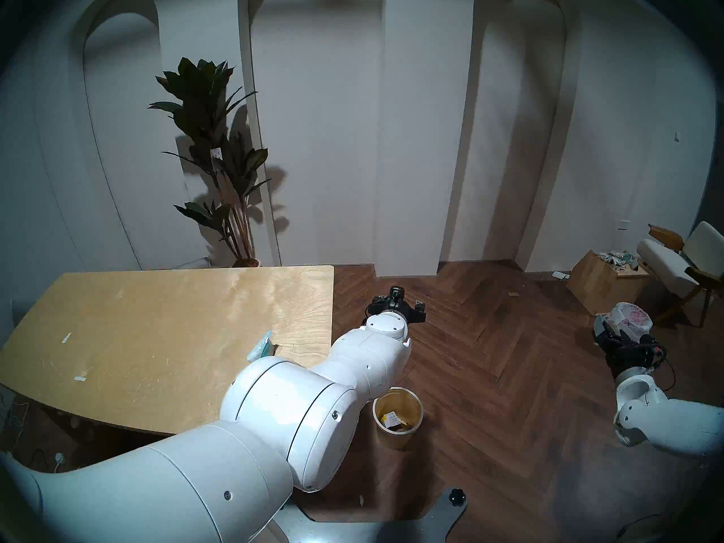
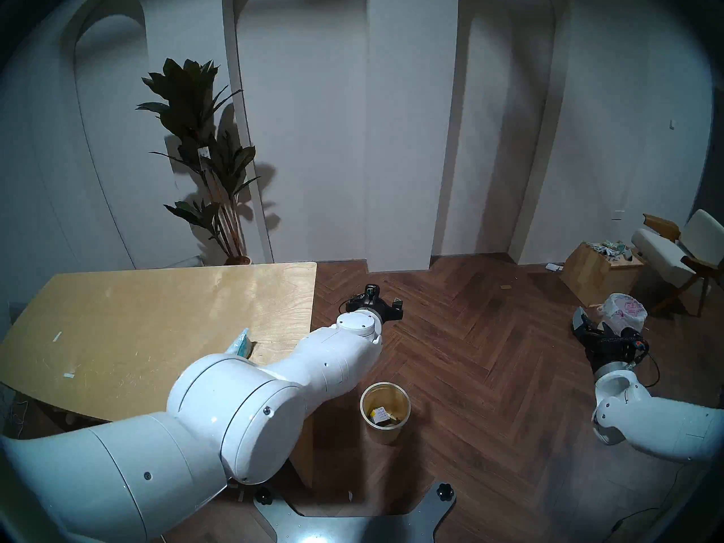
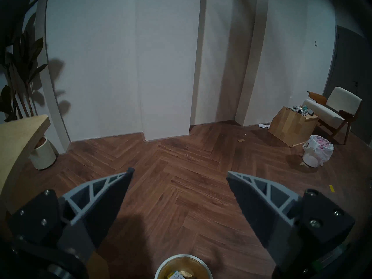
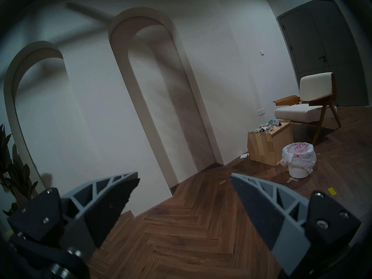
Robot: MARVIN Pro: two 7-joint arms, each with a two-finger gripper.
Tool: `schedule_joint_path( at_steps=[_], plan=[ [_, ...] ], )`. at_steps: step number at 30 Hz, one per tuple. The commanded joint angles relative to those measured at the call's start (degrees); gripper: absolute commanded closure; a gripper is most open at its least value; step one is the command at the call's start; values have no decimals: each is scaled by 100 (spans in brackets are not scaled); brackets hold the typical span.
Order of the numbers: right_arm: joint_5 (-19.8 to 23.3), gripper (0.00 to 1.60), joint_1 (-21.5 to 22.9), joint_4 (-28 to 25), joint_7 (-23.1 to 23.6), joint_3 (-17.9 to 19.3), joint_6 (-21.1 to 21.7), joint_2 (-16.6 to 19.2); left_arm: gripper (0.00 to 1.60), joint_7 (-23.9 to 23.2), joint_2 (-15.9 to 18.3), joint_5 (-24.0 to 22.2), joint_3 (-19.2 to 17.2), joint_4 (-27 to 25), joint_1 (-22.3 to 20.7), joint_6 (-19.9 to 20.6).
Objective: Put the trash into the trash bin on the ground
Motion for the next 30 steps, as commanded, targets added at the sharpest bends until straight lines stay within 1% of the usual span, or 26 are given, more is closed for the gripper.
schedule_joint_path(
  at_steps=[1, 8, 10, 11, 12, 13, 14, 15, 16, 18, 19, 20, 21, 22, 23, 26, 30],
  plan=[
    [5, 0, 36, 3, 3, 44, -29, 27, 0, 168, 288, 132, 78, -479, -583, -338],
    [-5, 0, 42, 4, -6, 30, -20, 26, 0, 515, 856, 226, 37, -715, -772, -453],
    [-8, 0, 44, 4, -9, 25, -19, 25, 0, 603, 1073, 253, 30, -774, -809, -451],
    [-9, 0, 45, 4, -10, 23, -18, 25, 0, 660, 1037, 245, -28, -764, -836, -458],
    [-11, 0, 46, 5, -12, 20, -17, 25, 0, 702, 1172, 265, -18, -798, -845, -468],
    [-12, 0, 47, 4, -14, 17, -16, 24, 0, 760, 1198, 269, -57, -782, -863, -455],
    [-14, 0, 48, 5, -16, 13, -15, 24, 0, 812, 1303, 277, -81, -798, -871, -455],
    [-16, 0, 49, 5, -18, 11, -14, 24, 0, 858, 1397, 292, -103, -806, -876, -454],
    [-16, 0, 49, 5, -18, 11, -14, 24, 0, 858, 1397, 292, -103, -806, -876, -454],
    [-20, 0, 50, 5, -22, 3, -13, 23, 0, 1002, 1618, 316, -199, -801, -875, -443],
    [-21, 0, 50, 5, -23, 0, -12, 23, 0, 1041, 1603, 314, -246, -786, -875, -439],
    [-24, 0, 52, 5, -25, -3, -12, 23, 0, 1085, 1745, 322, -271, -794, -871, -436],
    [-25, 0, 52, 5, -26, -6, -12, 23, 0, 1119, 1759, 325, -306, -783, -871, -432],
    [-27, 0, 54, 5, -27, -9, -12, 23, 0, 1167, 1870, 338, -334, -785, -865, -426],
    [-27, 0, 54, 5, -27, -9, -12, 23, 0, 1167, 1870, 338, -334, -785, -865, -426],
    [-35, 0, 56, 5, -33, -19, -10, 22, 0, 1309, 2160, 358, -451, -762, -838, -409],
    [-57, 0, 74, -69, -12, -30, -8, -2, 0, 1400, 2356, 381, -528, -749, -810, -402]
  ],
)
